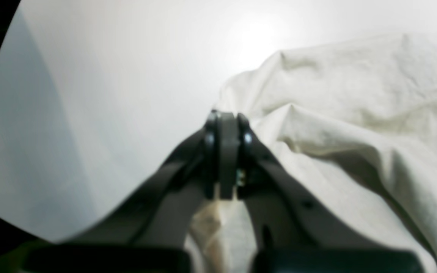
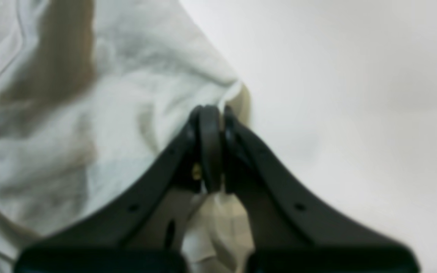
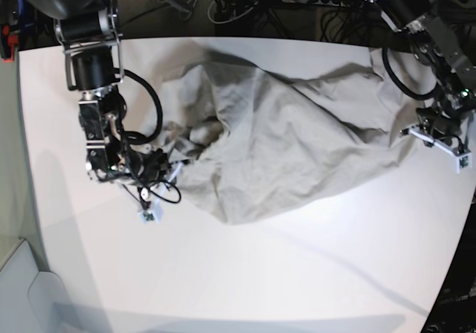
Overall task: Layout the t-shirt on the table in an organized manner, then fold the t-shirt properly
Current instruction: 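Pull the held fabric with the right gripper away from the left gripper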
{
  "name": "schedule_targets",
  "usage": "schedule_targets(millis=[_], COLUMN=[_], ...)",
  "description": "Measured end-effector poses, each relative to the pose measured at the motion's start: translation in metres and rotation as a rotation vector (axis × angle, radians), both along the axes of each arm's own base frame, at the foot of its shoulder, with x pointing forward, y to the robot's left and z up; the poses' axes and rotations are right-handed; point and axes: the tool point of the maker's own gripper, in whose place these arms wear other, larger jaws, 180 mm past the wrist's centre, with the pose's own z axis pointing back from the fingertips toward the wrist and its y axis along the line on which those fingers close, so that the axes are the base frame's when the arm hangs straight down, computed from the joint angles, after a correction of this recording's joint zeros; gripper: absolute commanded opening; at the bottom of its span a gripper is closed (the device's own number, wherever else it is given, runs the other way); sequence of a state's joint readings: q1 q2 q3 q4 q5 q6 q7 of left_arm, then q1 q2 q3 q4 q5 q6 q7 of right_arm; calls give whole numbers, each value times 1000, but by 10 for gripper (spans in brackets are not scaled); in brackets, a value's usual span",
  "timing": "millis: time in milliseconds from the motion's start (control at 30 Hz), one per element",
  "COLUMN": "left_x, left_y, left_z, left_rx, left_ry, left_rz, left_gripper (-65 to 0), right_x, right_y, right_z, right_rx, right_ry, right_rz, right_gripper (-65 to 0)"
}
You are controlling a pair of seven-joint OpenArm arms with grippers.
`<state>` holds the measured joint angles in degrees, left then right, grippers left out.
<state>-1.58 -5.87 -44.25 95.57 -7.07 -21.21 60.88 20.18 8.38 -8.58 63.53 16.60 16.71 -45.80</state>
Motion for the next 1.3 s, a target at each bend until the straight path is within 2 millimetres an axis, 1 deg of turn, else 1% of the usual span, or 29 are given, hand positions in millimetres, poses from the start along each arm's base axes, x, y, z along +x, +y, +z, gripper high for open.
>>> schedule_targets(millis=[67,133,167,200,233,367,500,567,633,733,833,900,1000,1067,1100,1133,1167,1233,1267,1300], left_x=[-1,-1,-2,-2,-2,-10,-17,-18,-22,-30,-34,-36,-43,-46,-47,-47,-46,-43,-42,-43], left_y=[0,0,0,0,0,-5,-9,-10,-7,-2,6,10,19,20,20,19,18,12,9,6], left_z=[0,-1,-1,-1,0,8,13,19,23,22,26,26,27,25,24,24,25,25,24,23], left_rx=[0,-1,0,1,5,25,37,38,31,20,26,25,30,34,33,30,26,-2,-17,-29], left_ry=[1,3,5,5,3,-13,4,-8,-32,-29,-40,-43,-41,-32,-29,-31,-37,-56,-65,-68], left_rz=[0,0,0,0,-1,-4,-7,-1,30,74,101,117,152,154,154,153,151,144,137,132], left_gripper=[-647,-647,-647,-647,-647,-647,-647,-647,-647,-647,-647,-647,-647,-647,-647,-647,-647,-647,-647,-647], right_x=[2,8,15,25,37,87,123,136,143,150,155,156,155,154,155,156,157,155,152,148], right_y=[0,-3,-4,-5,-5,-3,2,14,29,49,65,79,104,120,127,133,138,144,145,148], right_z=[2,8,14,25,37,101,162,190,210,233,254,267,279,286,286,280,268,232,213,195], right_rx=[0,-22,-27,-31,-28,-13,-14,6,33,61,78,102,146,184,208,224,221,185,167,145], right_ry=[-4,6,-10,-35,-64,-210,-326,-384,-419,-454,-491,-513,-535,-564,-567,-547,-516,-427,-385,-357], right_rz=[1,8,8,6,3,-1,5,16,34,58,75,92,119,131,134,136,141,159,165,179], right_gripper=[-650,-650,-650,-650,-650,-650,-650,-650,-650,-650,-650,-650,-650,-650,-650,-650,-650,-650,-640,-615])
